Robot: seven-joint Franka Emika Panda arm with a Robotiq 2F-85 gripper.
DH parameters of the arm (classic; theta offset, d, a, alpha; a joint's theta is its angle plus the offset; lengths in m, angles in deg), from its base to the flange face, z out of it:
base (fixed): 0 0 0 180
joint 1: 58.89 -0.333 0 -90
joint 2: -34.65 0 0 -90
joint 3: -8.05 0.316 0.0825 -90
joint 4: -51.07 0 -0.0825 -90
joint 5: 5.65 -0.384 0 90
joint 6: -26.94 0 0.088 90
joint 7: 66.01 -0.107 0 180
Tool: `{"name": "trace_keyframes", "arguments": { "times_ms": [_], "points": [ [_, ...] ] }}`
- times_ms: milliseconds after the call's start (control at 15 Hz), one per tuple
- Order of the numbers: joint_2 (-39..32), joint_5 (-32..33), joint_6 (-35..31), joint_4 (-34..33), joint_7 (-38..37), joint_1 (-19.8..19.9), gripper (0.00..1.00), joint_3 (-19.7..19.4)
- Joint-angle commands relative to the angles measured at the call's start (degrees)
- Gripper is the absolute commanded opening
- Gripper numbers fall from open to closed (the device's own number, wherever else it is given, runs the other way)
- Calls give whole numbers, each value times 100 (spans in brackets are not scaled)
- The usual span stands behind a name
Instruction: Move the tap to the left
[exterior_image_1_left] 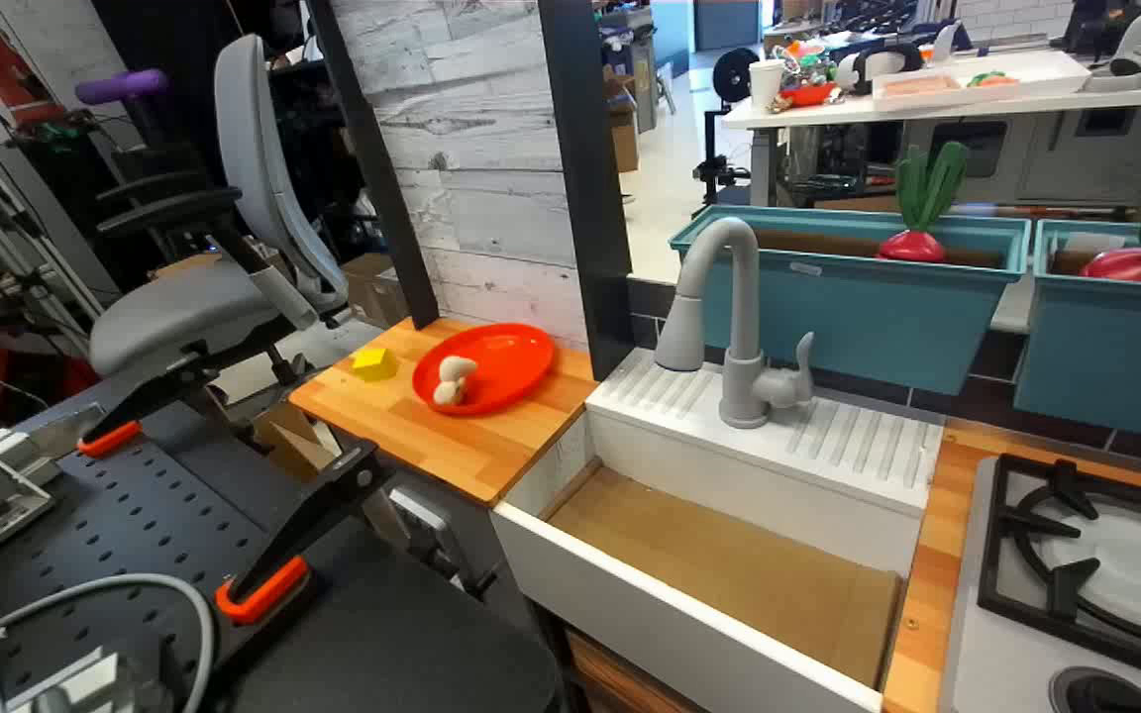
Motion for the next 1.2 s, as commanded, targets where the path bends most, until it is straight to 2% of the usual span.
{"name": "trace_keyframes", "arguments": {
  "times_ms": [0, 400, 533, 867, 1133],
  "points": [
    [-8, -42, 15, -11, 37, 92, 100, 81],
    [-8, -42, 15, -11, 37, 92, 100, 81],
    [-257, -111, -181, -146, 59, 106, 100, 9],
    [-1428, -231, -896, -652, 272, 173, 100, -201],
    [-2769, -476, -1581, -1206, 578, 300, 100, -330]
  ]
}}
